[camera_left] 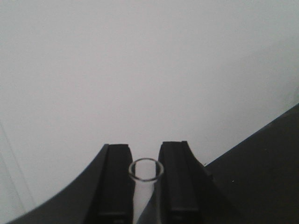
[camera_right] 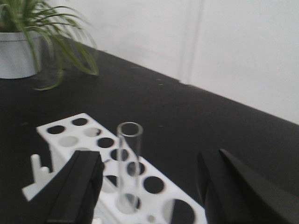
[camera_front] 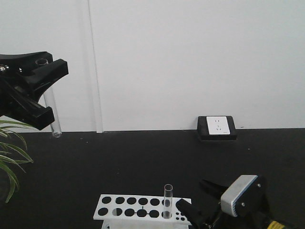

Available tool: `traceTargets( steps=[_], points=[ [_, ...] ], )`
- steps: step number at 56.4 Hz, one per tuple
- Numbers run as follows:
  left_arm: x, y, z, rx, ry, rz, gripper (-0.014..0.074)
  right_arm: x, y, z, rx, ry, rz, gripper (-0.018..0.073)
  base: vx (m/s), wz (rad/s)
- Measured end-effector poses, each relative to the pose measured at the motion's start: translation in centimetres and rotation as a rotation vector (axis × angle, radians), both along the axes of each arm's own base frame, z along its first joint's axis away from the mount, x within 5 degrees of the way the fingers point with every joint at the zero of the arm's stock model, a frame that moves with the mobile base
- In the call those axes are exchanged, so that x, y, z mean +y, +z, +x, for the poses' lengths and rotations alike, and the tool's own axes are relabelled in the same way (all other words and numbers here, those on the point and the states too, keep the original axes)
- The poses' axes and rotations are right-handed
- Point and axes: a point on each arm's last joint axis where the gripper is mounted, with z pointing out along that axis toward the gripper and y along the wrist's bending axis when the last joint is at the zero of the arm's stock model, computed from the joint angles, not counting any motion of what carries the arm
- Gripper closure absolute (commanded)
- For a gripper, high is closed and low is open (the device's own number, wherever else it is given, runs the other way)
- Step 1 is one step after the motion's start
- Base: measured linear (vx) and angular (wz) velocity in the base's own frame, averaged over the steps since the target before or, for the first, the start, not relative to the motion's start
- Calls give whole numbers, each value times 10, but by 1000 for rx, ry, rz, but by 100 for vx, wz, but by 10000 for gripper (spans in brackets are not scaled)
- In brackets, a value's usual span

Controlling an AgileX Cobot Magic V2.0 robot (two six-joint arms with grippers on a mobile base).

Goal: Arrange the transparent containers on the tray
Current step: 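Grasp a test tube with each gripper and lift them out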

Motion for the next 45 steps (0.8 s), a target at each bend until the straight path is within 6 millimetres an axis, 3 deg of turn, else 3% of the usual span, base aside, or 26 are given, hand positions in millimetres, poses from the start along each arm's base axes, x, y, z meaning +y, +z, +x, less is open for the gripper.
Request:
traceTargets(
  steps=[16, 33, 39, 45],
  points=[
    [4, -2, 3, 35, 47, -8, 600, 19, -9, 33, 37, 110, 44, 78, 0, 0],
    [4, -2, 3, 35, 47, -9, 600, 32, -26, 54, 96, 189, 68, 95, 0, 0],
    [4, -2, 3, 36, 49, -9, 600, 34, -30, 59, 111, 189, 75, 183, 0, 0],
    [4, -3, 3, 38, 52, -9, 600, 34, -30, 60, 114, 184, 82, 370, 0, 0]
  ],
)
